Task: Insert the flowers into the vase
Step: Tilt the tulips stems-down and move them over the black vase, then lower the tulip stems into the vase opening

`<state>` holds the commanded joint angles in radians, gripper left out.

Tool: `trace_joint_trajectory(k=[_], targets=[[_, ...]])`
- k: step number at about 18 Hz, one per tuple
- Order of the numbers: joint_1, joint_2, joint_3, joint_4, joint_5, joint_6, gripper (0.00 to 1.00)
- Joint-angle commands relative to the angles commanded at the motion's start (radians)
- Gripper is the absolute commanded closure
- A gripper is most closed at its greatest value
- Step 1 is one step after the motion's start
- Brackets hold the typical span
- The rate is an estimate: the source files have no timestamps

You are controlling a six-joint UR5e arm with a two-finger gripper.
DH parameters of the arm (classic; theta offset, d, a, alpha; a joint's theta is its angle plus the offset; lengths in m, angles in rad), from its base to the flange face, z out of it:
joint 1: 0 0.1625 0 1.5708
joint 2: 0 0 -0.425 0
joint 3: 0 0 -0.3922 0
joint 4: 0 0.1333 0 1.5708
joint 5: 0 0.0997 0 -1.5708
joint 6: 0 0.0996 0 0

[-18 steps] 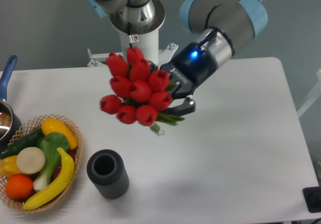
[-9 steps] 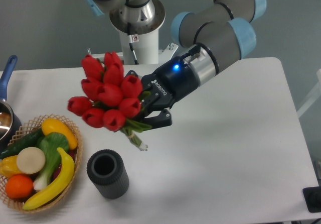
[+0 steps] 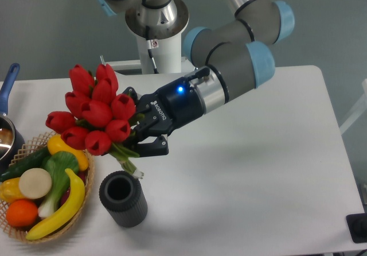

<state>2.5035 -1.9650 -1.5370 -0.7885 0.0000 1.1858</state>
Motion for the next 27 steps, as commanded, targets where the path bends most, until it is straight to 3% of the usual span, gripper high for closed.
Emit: trace_joint_trajectory(k=[27], targets=[[-0.054, -0.101, 0.023, 0.000, -0.002, 0.000, 0.67]])
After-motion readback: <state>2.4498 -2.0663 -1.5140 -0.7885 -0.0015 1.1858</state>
